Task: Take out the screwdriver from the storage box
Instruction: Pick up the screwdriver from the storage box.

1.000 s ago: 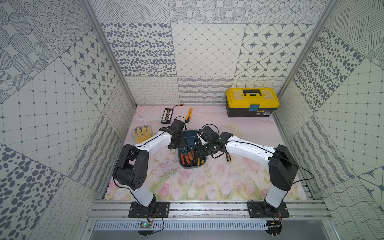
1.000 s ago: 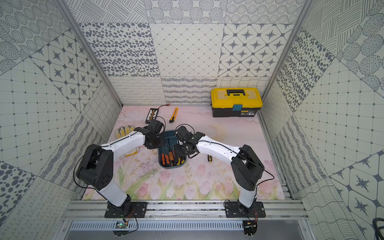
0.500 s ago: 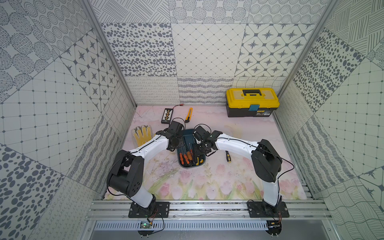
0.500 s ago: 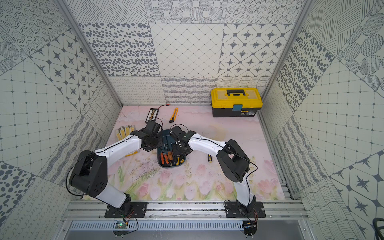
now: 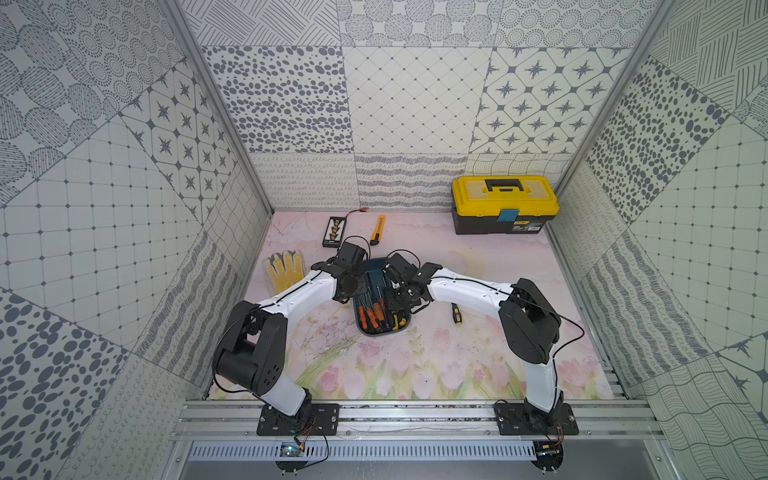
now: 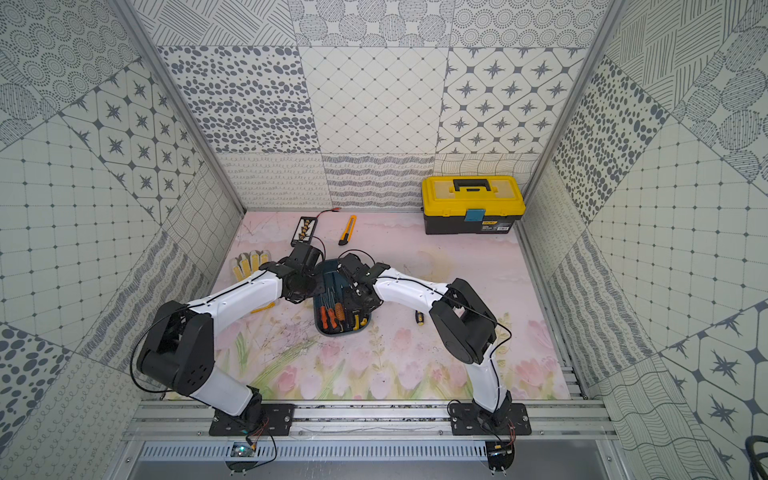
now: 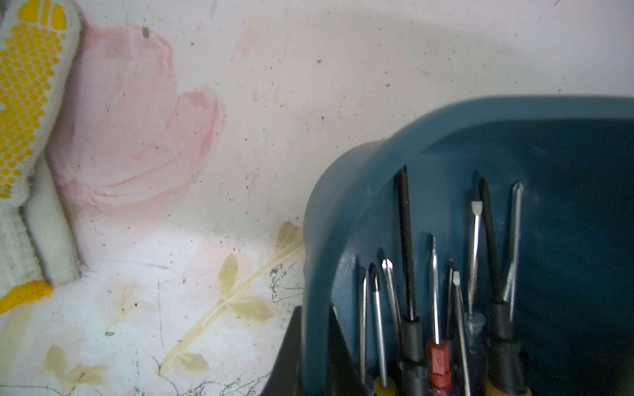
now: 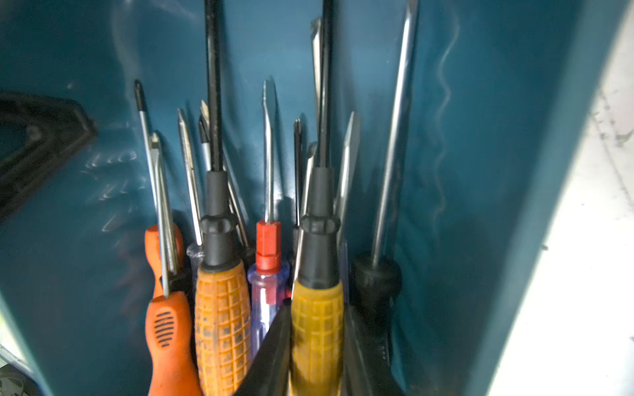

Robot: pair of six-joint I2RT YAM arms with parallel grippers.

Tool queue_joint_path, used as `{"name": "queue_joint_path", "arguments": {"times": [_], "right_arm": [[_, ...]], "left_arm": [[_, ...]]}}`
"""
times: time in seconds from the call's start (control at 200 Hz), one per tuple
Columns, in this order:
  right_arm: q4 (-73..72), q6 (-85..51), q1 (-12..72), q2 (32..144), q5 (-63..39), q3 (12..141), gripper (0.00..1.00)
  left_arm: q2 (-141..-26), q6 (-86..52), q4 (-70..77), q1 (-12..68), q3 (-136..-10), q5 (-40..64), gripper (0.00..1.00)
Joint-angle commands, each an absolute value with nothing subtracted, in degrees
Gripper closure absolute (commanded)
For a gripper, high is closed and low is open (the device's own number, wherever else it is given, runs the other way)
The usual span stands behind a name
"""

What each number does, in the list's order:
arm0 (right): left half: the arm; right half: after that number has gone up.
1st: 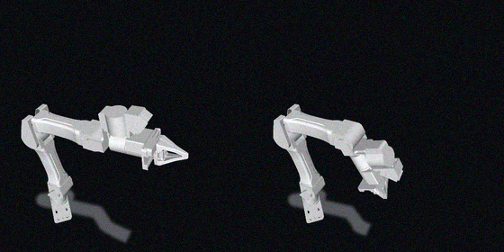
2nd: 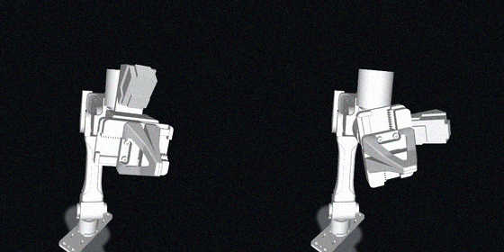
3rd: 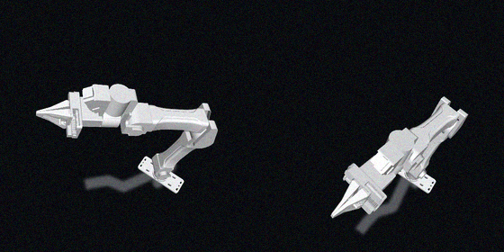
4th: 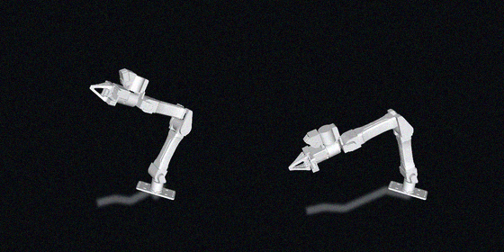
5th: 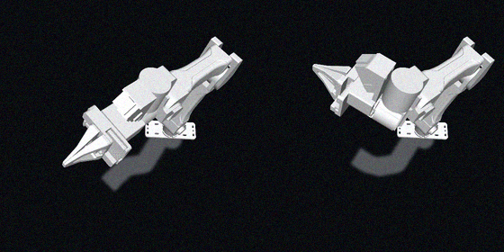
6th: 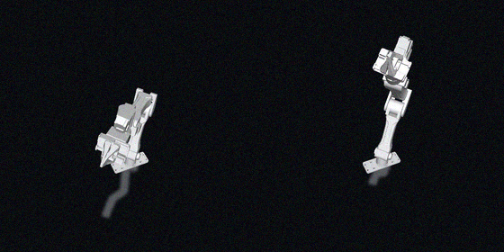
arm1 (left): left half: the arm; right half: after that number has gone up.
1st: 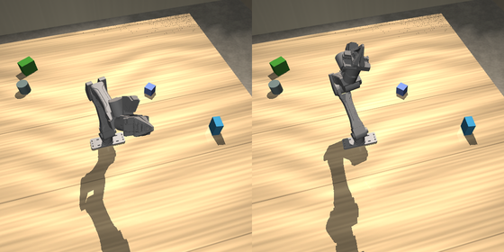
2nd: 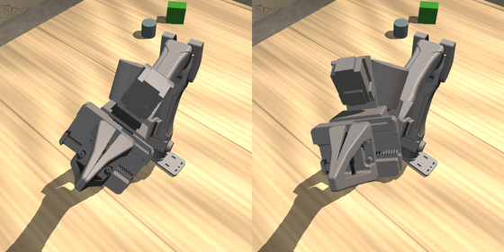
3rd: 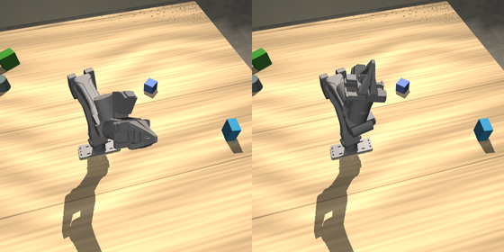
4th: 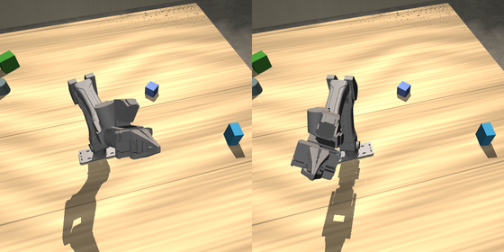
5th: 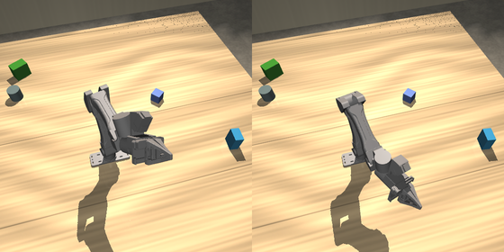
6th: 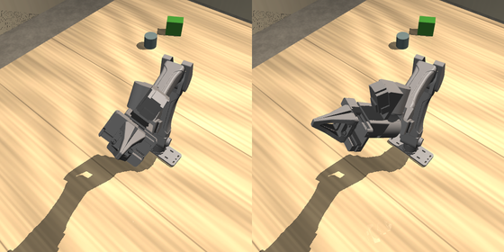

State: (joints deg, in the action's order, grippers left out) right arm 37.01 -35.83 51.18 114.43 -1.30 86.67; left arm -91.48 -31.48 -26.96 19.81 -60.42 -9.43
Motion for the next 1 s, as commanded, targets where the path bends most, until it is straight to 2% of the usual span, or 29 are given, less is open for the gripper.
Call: {"name": "queue_joint_path", "arguments": {"times": [0.0, 0.285, 0.59, 0.996], "right_arm": [[34.8, -35.6, 51.8, 111.0, -1.2, 85.6, 1.00], [28.5, -32.8, 51.8, 103.5, -1.9, 81.4, 1.00], [28.3, -28.2, 50.9, 92.5, 5.1, 75.8, 1.00], [38.3, -26.5, 38.8, 81.3, 9.3, 65.3, 1.00]], "left_arm": [[-91.3, -31.7, -21.4, 20.0, -60.9, -10.4, 1.00], [-91.7, -31.0, -21.5, 19.9, -60.7, -11.1, 1.00], [-92.0, -30.8, -21.4, 20.0, -61.4, -12.1, 1.00], [-90.6, -30.8, -21.2, 19.9, -60.5, -11.4, 1.00]]}}
